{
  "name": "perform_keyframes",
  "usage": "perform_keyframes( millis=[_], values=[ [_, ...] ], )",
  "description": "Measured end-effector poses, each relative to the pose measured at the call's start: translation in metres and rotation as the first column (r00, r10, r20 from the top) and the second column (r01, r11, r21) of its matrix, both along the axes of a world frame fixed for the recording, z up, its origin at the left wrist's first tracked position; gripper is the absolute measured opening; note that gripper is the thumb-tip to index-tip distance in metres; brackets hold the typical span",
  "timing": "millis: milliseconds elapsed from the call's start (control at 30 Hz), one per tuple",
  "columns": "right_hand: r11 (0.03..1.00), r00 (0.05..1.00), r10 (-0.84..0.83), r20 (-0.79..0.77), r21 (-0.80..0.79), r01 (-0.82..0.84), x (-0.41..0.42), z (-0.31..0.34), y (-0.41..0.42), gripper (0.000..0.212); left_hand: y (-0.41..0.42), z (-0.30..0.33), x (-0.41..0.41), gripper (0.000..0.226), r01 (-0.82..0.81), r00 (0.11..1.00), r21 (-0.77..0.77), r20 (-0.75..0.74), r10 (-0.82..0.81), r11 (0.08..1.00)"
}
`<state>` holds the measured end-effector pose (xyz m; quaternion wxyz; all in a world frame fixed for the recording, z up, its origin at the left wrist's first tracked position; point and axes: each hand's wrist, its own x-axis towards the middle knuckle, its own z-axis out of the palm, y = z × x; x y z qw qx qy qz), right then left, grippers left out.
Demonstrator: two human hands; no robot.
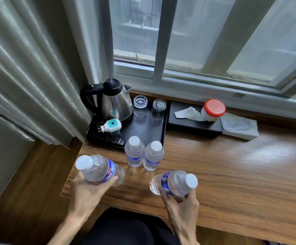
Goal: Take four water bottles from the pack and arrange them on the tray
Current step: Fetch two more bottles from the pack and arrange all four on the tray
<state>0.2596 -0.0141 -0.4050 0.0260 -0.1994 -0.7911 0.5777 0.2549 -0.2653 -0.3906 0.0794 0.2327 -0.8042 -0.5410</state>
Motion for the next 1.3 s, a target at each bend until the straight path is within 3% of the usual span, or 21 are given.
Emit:
perform_keyframes(
  millis=[100,233,400,633,767,1100,1300],
  values=[
    [0.999,0.999,-0.032,-0.035,-0.019,0.032,-0.018,0.018,0.019,0.061,-0.016,0.029,-0.014,0.056,-0.021,0.998,-0.076,-0.065,0.016,0.997],
    [1.0,0.992,0.007,-0.127,0.007,-0.006,-0.059,0.035,0.033,0.062,-0.025,0.056,-0.057,0.045,-0.045,0.986,-0.089,-0.163,0.03,0.995],
    [0.994,0.978,0.094,-0.185,0.063,-0.084,-0.113,0.048,0.029,0.056,-0.027,0.062,-0.116,0.058,0.038,0.979,-0.085,-0.196,-0.055,0.996],
    [0.973,0.969,0.201,-0.144,0.144,-0.18,-0.178,0.038,-0.005,0.06,-0.003,0.049,-0.196,0.067,0.234,0.957,-0.171,-0.135,-0.258,0.957],
    [0.951,0.954,0.274,-0.121,0.181,-0.251,-0.205,0.021,-0.025,0.058,0.02,0.035,-0.222,0.053,0.318,0.936,-0.278,-0.057,-0.346,0.906],
    [0.95,0.953,0.284,-0.106,0.165,-0.265,-0.246,-0.011,-0.039,0.061,0.049,-0.019,-0.255,0.039,0.269,0.956,-0.313,-0.03,-0.292,0.911],
    [0.936,0.949,0.285,-0.139,0.253,-0.244,-0.26,-0.023,-0.042,0.071,0.052,-0.025,-0.267,0.06,0.266,0.959,-0.206,-0.046,-0.281,0.942]
  ],
)
